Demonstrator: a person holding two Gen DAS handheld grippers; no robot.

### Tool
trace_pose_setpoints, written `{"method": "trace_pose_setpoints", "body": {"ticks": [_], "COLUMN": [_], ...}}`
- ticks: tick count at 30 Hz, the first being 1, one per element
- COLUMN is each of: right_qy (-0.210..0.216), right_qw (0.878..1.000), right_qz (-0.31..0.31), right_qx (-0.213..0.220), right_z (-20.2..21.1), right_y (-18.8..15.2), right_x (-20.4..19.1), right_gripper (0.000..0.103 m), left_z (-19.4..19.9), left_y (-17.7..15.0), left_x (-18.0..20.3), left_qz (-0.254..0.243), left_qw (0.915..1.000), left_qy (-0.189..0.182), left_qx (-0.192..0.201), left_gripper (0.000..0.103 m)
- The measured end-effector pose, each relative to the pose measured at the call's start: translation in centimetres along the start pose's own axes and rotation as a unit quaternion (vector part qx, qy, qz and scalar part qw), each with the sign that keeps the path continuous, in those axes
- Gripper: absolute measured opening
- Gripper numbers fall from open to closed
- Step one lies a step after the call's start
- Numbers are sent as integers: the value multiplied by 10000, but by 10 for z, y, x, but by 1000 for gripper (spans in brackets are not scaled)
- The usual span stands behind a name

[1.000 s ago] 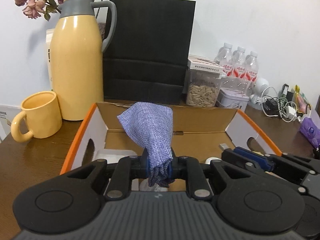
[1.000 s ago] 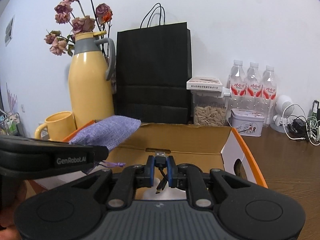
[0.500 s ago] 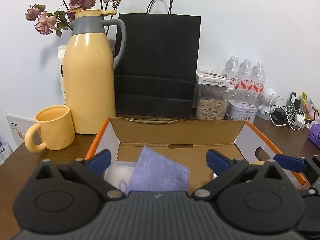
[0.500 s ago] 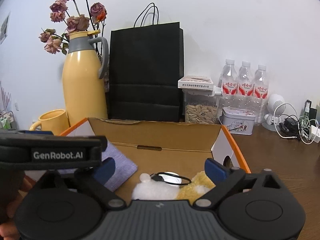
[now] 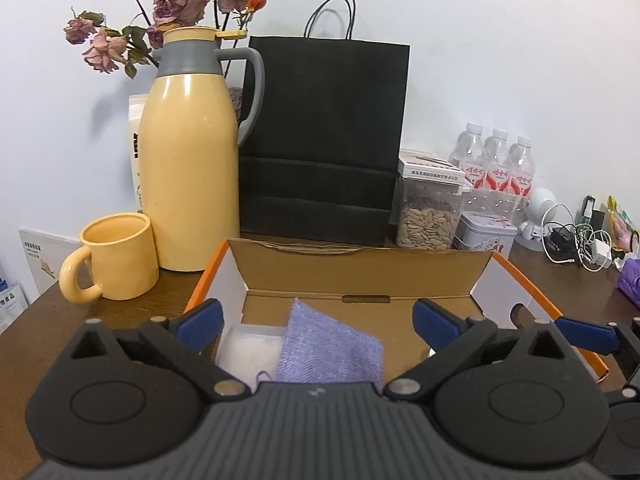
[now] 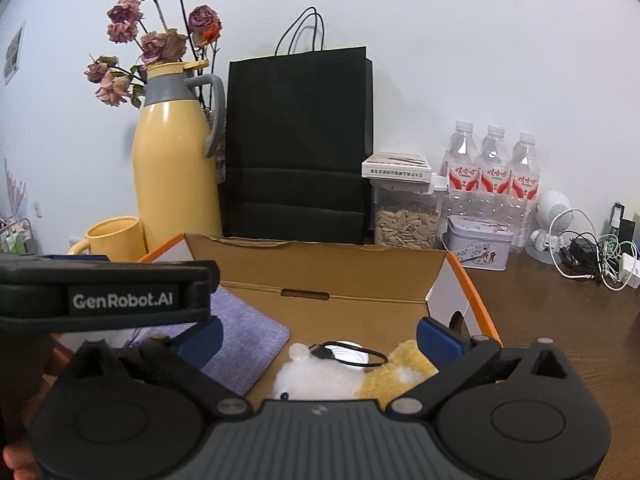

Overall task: Organize objects
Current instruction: 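Withdraw both grippers from the box back toward the table items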

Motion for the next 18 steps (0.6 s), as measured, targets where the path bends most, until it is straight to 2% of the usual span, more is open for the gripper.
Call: {"method": "trace_pose_setpoints", "body": {"ticks": [9,18], "right_qy": [-50,-101], "right_qw": [9999,9987], "right_qz": [70,258], "right_qx": [81,427], "right_z": [19,58], "right_y": [4,2], "right_x": [-3,-10], "right_gripper": [103,103], "left_z": [23,53], "left_y": [2,-5], "left_x": [-19,-42], "left_qz": [160,282], "left_qw": [9996,9985], "left_qy": [-33,-239], "left_qx": [208,409], "left_gripper": [103,103]}}
Point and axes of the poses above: each gripper's, at about its wrist camera, not at the fingertips, and z roughly against the way its jaws point, x to its right, y to its top, the point moved 8 cm from there along -z, roughly the way its jaws point, and after that the axes turned 13 degrees about y, right-handed, at the moved point
